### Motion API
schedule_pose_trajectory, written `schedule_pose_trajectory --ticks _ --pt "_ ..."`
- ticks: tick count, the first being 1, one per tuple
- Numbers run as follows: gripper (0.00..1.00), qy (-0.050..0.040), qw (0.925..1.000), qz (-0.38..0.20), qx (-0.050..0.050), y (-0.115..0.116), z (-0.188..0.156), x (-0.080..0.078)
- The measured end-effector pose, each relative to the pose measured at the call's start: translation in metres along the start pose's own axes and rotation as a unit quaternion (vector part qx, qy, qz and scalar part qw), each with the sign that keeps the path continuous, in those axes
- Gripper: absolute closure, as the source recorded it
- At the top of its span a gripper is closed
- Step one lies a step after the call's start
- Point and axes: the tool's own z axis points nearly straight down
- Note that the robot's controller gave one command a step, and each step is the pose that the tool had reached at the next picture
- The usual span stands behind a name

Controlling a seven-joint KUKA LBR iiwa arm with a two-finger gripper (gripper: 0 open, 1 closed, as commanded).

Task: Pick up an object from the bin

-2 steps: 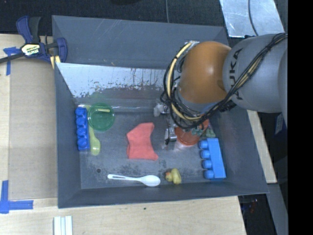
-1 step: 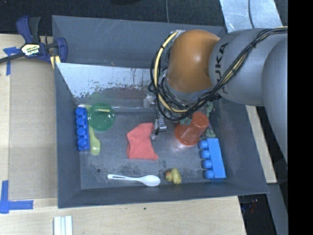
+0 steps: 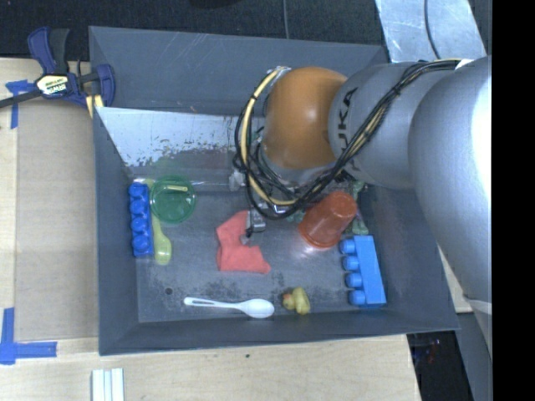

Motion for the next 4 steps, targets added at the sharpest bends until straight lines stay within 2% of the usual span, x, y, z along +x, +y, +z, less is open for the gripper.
schedule_pose_trajectory --ticks 1,2,3,4 --pt "1.0 -0.0033 0.998 -0.063 0.0 -0.01 0.015 0.003" --pt "1.0 -0.0033 0.998 -0.063 0.0 -0.01 0.015 0.003" --pt "1.0 -0.0008 0.9974 -0.073 0.0 -0.007 -0.04 0.007" --pt "1.0 -0.0006 0.9972 -0.074 0.0 -0.001 -0.117 0.019"
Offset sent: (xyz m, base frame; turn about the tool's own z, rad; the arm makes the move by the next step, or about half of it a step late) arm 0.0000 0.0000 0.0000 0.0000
